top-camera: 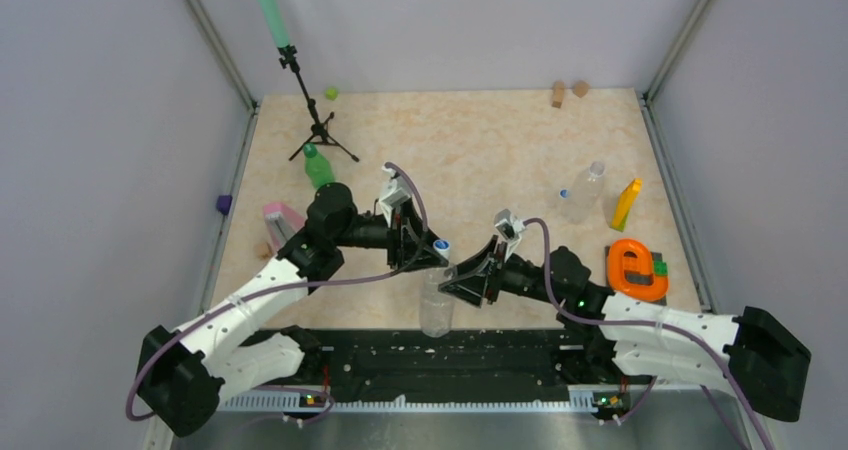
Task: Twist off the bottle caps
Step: Unscrew the bottle cap from the plastic bottle.
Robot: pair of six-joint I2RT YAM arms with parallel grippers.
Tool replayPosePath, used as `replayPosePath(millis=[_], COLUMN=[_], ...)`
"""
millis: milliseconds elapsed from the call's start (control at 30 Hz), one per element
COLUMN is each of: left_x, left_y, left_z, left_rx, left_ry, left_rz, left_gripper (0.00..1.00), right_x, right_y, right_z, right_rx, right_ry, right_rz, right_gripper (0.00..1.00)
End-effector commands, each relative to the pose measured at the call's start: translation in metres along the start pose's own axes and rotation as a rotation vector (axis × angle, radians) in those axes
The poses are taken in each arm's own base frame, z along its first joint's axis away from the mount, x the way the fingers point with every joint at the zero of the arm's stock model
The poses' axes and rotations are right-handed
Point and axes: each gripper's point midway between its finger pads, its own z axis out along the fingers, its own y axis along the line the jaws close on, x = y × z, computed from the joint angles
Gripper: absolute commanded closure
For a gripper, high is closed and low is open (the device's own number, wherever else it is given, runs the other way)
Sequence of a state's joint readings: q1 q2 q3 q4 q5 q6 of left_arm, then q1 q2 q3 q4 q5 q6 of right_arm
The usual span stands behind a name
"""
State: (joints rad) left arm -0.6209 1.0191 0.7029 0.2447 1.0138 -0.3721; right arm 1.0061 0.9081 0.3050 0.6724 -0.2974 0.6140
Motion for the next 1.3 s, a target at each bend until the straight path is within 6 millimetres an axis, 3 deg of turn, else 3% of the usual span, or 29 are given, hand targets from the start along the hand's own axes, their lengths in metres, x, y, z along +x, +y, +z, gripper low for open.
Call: replayPosePath(millis=[0, 233, 300, 467, 633, 833, 967, 1267], left_x=[-0.013, -0.02, -0.02, -0.014, 0.006, 0.017, 0.022, 0.037], left_y=[0.011, 0.02, 0.026, 0.036, 0.036, 0.014, 0.022, 0.023], left_z=[-0.004, -0.012, -0.015, -0.023, -0.024, -0.007, -0.002, 0.023], left_rx=[-0.109, -0.209, -0.251, -0.325, -0.309, -0.088, -0.106, -0.047], left_ry=[-0.062, -0.127, -0.141, -0.172, -0.169, -0.14, -0.14, -0.088], left_rz=[0.074, 0.11, 0.11, 0.114, 0.097, 0.062, 0.026, -0.016], left_gripper=[0.46, 0.12, 0.08, 0.06, 0.04, 0.04, 0.04, 0.08], right_x=[-0.013, -0.016, -0.018, -0.032, -0.043, -0.056, -0.062, -0.066], right_y=[0.01, 0.004, -0.002, -0.02, -0.031, -0.034, -0.031, -0.026], right_z=[0.0, -0.001, -0.001, -0.008, -0.02, -0.033, -0.042, -0.043], right_rx=[-0.029, 0.006, 0.043, 0.153, 0.216, 0.221, 0.192, 0.155], right_ry=[-0.057, -0.073, -0.09, -0.188, -0.281, -0.398, -0.471, -0.496], right_rz=[-0.017, -0.005, 0.008, 0.056, 0.083, 0.123, 0.151, 0.155], right_gripper=[0.93, 0.94, 0.94, 0.93, 0.93, 0.94, 0.94, 0.93])
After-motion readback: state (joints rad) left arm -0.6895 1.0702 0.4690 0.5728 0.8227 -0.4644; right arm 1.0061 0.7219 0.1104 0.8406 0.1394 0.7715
